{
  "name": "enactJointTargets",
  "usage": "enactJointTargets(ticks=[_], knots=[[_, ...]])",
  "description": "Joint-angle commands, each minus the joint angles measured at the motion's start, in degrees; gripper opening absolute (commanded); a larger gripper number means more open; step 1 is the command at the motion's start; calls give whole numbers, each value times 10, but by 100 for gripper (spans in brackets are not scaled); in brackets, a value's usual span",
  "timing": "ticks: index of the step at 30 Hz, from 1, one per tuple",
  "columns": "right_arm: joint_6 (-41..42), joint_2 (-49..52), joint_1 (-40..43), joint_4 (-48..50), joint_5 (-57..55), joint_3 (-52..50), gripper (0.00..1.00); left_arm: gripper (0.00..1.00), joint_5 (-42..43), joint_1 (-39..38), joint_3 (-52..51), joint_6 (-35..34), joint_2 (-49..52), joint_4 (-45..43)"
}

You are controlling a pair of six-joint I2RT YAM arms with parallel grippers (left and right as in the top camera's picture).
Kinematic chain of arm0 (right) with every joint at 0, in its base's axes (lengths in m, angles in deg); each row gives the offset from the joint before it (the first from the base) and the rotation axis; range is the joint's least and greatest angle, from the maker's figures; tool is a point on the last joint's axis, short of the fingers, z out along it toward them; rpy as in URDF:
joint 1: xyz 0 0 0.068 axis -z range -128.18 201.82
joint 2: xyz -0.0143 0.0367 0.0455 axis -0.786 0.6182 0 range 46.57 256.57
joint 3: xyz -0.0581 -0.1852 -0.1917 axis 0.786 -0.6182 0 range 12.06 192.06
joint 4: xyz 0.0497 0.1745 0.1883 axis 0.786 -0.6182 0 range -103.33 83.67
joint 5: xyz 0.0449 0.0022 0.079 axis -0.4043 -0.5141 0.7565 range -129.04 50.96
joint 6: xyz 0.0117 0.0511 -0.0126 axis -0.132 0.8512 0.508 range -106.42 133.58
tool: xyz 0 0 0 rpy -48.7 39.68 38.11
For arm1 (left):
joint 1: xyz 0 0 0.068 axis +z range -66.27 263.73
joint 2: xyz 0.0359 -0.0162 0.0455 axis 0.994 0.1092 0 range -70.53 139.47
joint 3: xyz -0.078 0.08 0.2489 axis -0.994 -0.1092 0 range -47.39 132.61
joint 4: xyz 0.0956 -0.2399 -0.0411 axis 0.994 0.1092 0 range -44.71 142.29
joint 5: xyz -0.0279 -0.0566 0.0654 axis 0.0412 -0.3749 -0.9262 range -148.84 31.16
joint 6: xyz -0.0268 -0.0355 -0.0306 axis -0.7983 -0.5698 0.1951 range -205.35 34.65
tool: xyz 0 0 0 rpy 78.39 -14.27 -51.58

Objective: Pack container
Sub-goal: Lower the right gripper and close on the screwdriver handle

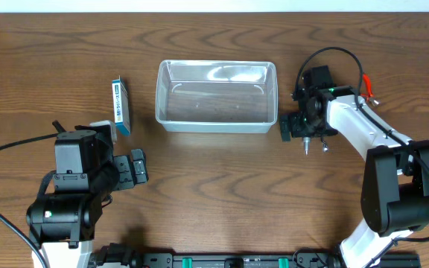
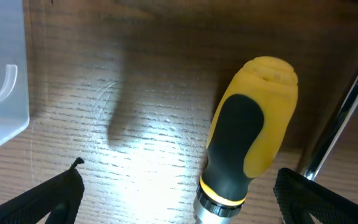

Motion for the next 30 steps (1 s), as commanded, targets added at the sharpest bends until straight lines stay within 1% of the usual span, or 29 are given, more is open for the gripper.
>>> enactJointTargets(ticks=[1, 10, 20, 24, 25, 27, 30], knots=[[-5, 6, 3, 3, 1, 8, 99, 98, -5, -2, 10, 10, -1, 2], [-4, 39, 3, 15, 0, 8, 99, 98, -5, -2, 10, 10, -1, 2], [49, 51, 3, 16, -44, 8, 99, 98, -5, -2, 10, 10, -1, 2], [58, 51, 3, 17, -44, 8, 93, 98, -5, -2, 10, 10, -1, 2], [58, 51, 3, 16, -44, 8, 91, 98, -5, -2, 10, 9, -1, 2], [58, 51, 3, 16, -44, 8, 82, 98, -5, -2, 10, 10, -1, 2], [58, 51, 3, 16, -44, 8, 71, 98, -5, -2, 10, 10, -1, 2]])
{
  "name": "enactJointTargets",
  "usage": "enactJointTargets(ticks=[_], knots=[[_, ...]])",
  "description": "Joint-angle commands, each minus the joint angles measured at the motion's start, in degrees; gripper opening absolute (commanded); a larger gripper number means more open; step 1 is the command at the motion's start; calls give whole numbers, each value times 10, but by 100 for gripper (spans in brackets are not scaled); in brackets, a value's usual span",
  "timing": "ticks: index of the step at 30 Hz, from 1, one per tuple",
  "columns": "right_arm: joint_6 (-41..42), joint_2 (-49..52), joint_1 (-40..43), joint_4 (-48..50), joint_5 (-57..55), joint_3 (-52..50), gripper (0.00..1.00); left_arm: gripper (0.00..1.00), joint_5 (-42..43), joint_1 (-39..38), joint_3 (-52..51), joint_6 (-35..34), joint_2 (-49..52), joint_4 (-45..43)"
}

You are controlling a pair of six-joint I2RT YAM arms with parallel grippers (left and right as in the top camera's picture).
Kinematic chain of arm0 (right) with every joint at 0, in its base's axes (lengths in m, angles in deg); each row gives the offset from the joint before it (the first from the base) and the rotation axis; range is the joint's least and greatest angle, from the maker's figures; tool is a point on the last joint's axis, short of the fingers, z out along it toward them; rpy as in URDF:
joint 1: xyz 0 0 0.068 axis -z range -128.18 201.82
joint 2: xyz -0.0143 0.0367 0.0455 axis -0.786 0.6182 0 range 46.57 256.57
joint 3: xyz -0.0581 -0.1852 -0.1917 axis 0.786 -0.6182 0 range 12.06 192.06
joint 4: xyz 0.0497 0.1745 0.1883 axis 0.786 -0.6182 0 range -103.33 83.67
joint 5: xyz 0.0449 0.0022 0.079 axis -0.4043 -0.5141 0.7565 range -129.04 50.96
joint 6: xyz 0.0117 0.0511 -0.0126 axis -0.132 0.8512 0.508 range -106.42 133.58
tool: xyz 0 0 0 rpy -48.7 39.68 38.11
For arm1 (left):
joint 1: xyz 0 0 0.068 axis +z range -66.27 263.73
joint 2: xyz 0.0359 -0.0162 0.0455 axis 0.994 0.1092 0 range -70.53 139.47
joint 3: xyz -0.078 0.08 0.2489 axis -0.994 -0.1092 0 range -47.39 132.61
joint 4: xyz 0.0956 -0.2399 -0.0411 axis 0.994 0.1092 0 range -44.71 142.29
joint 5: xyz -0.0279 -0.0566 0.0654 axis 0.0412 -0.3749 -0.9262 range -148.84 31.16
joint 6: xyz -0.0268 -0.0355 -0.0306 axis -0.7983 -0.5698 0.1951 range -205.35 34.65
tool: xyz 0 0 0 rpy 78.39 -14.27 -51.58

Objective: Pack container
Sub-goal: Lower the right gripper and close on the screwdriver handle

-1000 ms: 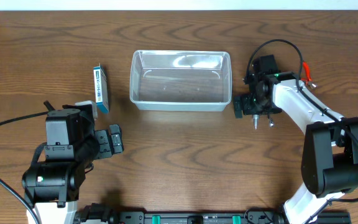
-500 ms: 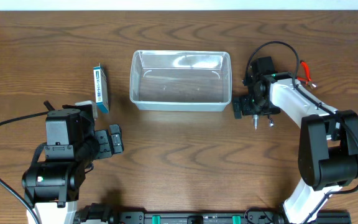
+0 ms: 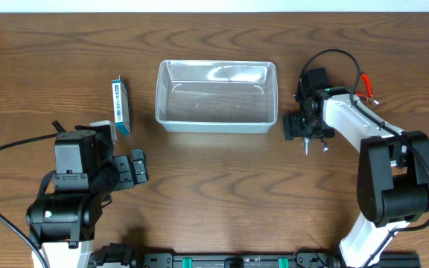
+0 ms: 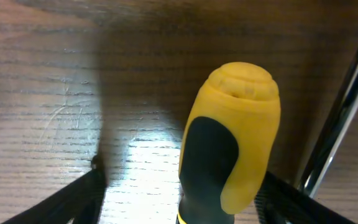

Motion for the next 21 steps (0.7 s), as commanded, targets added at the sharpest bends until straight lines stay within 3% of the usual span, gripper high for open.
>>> enactJointTargets(ticks=[1, 7, 13, 21], knots=[[8, 14, 3, 0, -6, 6, 68, 98, -5, -2, 10, 9, -1, 2], [8, 14, 2, -2, -6, 6, 64, 98, -5, -2, 10, 10, -1, 1], [13, 14, 2, -5, -6, 6, 46, 98, -5, -2, 10, 10, -1, 1], [26, 14, 2, -5, -6, 6, 39, 98, -5, -2, 10, 10, -1, 2]])
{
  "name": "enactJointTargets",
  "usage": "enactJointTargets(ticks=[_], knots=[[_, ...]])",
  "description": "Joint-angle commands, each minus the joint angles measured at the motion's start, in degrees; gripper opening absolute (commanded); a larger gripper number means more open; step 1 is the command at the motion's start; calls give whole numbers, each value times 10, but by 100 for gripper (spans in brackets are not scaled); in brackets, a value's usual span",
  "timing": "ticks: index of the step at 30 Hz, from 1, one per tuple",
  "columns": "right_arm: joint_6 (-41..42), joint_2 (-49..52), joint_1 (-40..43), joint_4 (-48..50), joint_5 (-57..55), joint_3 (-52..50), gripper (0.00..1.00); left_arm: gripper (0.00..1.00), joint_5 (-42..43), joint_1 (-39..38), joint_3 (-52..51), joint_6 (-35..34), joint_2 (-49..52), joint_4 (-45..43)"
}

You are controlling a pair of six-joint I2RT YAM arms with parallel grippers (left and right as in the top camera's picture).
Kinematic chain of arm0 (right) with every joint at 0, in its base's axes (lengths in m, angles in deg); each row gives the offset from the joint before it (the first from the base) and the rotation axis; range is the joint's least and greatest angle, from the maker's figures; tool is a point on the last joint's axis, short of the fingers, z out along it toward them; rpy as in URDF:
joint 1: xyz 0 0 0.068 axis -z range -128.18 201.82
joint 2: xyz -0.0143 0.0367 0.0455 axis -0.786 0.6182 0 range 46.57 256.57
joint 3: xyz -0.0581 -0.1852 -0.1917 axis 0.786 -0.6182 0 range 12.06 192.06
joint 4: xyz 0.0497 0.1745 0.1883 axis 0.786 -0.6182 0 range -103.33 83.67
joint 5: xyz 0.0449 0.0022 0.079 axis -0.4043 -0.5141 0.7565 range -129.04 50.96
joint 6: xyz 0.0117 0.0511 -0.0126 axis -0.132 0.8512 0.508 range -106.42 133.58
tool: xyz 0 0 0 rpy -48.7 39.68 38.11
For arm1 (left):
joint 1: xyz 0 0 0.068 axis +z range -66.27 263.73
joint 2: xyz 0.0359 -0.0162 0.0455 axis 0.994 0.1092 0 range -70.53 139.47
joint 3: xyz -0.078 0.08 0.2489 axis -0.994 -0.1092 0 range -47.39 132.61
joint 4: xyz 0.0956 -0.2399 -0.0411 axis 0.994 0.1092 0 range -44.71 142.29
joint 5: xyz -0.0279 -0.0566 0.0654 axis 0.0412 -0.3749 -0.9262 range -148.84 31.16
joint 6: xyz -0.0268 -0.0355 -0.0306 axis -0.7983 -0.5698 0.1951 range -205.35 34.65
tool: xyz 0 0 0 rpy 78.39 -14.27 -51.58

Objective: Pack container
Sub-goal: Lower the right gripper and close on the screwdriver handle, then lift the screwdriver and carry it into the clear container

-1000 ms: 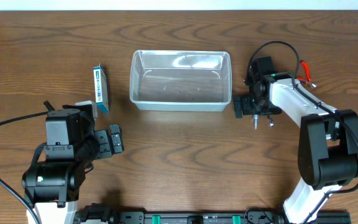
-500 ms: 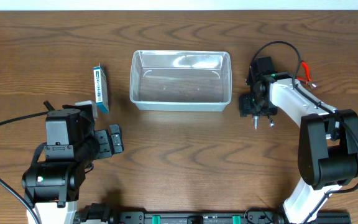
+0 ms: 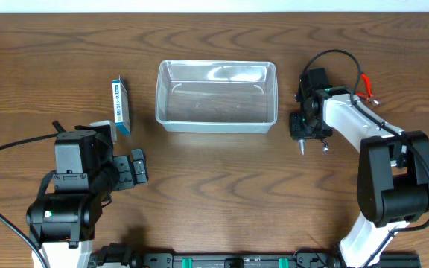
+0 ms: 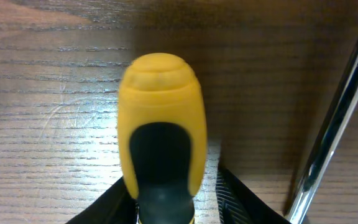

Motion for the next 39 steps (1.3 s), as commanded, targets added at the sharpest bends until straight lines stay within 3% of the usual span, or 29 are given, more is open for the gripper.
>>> enactJointTargets(ticks=[1, 8, 16, 20, 26, 33, 39], knots=[[9, 14, 2, -1, -6, 6, 36, 98, -5, -2, 10, 10, -1, 2], [9, 14, 2, -1, -6, 6, 20, 98, -5, -2, 10, 9, -1, 2], [9, 14, 2, -1, -6, 6, 18, 98, -5, -2, 10, 9, -1, 2], [9, 14, 2, 0, -6, 6, 1, 98, -5, -2, 10, 10, -1, 2], [13, 4, 3, -16, -7, 20, 1, 98, -5, -2, 10, 10, -1, 2], [-9, -41, -2, -134, -24, 169, 1, 98, -5, -2, 10, 10, -1, 1], [-188, -46, -49, -223, -21, 333, 1, 98, -5, -2, 10, 10, -1, 1]])
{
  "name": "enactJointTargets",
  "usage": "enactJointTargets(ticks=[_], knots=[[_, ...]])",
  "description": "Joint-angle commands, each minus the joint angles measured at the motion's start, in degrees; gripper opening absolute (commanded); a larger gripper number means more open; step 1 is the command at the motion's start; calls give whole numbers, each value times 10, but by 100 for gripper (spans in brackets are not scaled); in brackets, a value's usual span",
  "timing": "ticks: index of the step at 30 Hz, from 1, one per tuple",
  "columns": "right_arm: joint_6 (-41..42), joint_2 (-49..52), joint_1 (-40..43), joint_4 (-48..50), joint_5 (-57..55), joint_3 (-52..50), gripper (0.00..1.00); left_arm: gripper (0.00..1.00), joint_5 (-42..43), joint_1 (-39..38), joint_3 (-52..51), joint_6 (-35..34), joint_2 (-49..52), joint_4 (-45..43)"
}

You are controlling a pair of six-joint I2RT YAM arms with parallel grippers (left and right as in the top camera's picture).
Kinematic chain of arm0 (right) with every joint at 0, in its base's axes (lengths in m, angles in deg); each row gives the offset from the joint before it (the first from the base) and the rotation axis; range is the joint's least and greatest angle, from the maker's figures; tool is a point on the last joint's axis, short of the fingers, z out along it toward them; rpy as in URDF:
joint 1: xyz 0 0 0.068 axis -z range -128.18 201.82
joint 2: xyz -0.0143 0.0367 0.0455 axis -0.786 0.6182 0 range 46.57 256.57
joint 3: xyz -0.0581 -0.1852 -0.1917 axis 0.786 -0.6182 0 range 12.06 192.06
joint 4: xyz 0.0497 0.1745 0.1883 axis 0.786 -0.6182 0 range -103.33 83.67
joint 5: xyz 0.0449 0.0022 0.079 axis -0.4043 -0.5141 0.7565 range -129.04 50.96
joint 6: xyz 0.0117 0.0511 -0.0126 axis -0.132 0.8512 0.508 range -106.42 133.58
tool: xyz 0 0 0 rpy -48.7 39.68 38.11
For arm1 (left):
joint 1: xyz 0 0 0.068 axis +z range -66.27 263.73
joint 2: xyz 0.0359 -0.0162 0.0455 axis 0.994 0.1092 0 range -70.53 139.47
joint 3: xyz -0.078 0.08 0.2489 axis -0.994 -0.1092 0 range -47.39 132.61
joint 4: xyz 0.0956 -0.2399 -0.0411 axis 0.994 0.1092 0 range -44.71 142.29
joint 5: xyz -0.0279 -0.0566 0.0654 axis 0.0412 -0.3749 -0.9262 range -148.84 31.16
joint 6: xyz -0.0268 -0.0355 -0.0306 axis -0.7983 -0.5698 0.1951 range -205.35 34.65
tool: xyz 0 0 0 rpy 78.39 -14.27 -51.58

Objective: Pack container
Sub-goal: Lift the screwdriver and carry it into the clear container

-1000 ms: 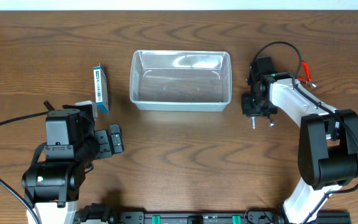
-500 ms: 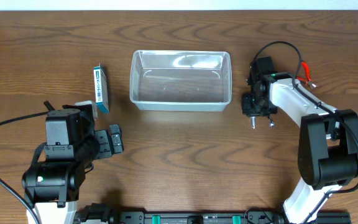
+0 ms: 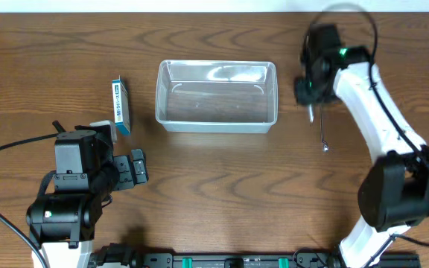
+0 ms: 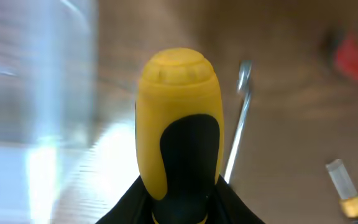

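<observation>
A yellow and black screwdriver (image 4: 179, 124) fills the right wrist view, and my right gripper (image 4: 182, 208) is shut on its black grip. Overhead, that gripper (image 3: 309, 88) hangs just right of the clear plastic container (image 3: 217, 123), near its far right corner, lifted off the table. The container's wall (image 4: 36, 93) shows blurred at the left of the wrist view. A blue and white box (image 3: 121, 106) lies left of the container. My left gripper (image 3: 136, 165) rests low at the left, open and holding nothing.
A thin metal rod (image 3: 322, 132) lies on the table right of the container, also visible as the rod (image 4: 238, 124) beside the handle. A red item (image 4: 356, 53) and a small brass-tipped piece (image 4: 344, 186) lie further right.
My right gripper, then shut on the screwdriver down at the table, has risen and moved toward the far side, carrying the screwdriver beside the container's right end. The metal rod stayed on the table.
My right gripper stood open over the screwdriver lying right of the container. A second later it was lower, its fingers either side of the handle. Then it had shut on the handle. Now the screwdriver is held clear of the table. The left arm never moved.
</observation>
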Motion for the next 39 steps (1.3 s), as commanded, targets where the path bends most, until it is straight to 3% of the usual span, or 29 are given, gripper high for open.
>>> enactJointTargets(ticks=[1, 7, 9, 16, 30, 35, 38, 39], knots=[[-155, -25, -44, -25, 1, 73, 1, 98, -5, -2, 10, 10, -1, 1], [-445, -23, -116, -9, 84, 97, 1, 98, -5, -2, 10, 9, -1, 1], [-507, -17, -132, 13, 106, 97, 1, 98, -5, -2, 10, 9, -1, 1], [-532, 44, -157, 113, 169, 97, 1, 98, -5, -2, 10, 9, -1, 1], [-577, 210, -189, 94, 182, 97, 2, 98, -5, -2, 10, 9, -1, 2], [-576, 215, -189, 91, 182, 97, 21, 98, -5, -2, 10, 9, -1, 2], [-573, 215, -189, 91, 182, 97, 48, 98, -5, -2, 10, 9, -1, 2], [-570, 215, -189, 92, 182, 97, 52, 98, -5, -2, 10, 9, -1, 2]])
